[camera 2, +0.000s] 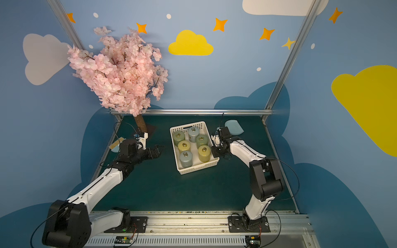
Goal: Take the tea canister out of the basket
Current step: Move the basket to the center of the board.
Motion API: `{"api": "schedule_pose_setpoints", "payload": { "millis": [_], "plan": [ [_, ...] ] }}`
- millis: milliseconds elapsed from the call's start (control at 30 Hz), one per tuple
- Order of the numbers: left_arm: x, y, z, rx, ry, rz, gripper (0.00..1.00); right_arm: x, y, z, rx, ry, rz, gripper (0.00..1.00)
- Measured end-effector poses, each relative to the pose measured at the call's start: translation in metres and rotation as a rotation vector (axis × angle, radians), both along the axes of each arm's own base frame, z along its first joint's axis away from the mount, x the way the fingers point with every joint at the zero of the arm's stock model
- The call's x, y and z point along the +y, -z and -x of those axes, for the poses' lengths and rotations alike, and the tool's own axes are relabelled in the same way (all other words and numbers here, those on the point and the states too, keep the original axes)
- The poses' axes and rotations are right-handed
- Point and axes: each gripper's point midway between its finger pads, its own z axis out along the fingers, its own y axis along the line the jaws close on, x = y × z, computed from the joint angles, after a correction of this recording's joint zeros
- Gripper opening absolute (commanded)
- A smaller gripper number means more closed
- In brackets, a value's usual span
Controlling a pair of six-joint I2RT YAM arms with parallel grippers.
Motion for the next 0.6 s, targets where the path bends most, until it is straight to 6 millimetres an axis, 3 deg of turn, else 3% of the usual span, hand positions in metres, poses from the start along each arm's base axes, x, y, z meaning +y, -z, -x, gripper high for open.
{"api": "schedule_pose_setpoints", "payload": {
  "millis": [133, 267, 433, 600],
  "plan": [
    [-0.008, -0.008, -0.010, -0.008, 0.028, 0.014, 1.00, -0.011, -0.001, 0.005, 0.017, 0.007, 0.005, 0.00],
    [-0.017, -0.009, -0.029, 0.000, 0.053, 0.026, 1.00, -0.014, -0.001, 0.005, 0.020, 0.012, -0.001, 0.09],
    [-0.026, -0.001, -0.054, 0.023, 0.076, 0.037, 1.00, -0.019, -0.001, 0.006, 0.026, 0.021, 0.010, 0.35],
    [-0.034, 0.010, -0.083, 0.037, 0.093, 0.044, 1.00, -0.020, -0.007, 0.004, 0.014, 0.035, 0.002, 0.51]
  ]
}}
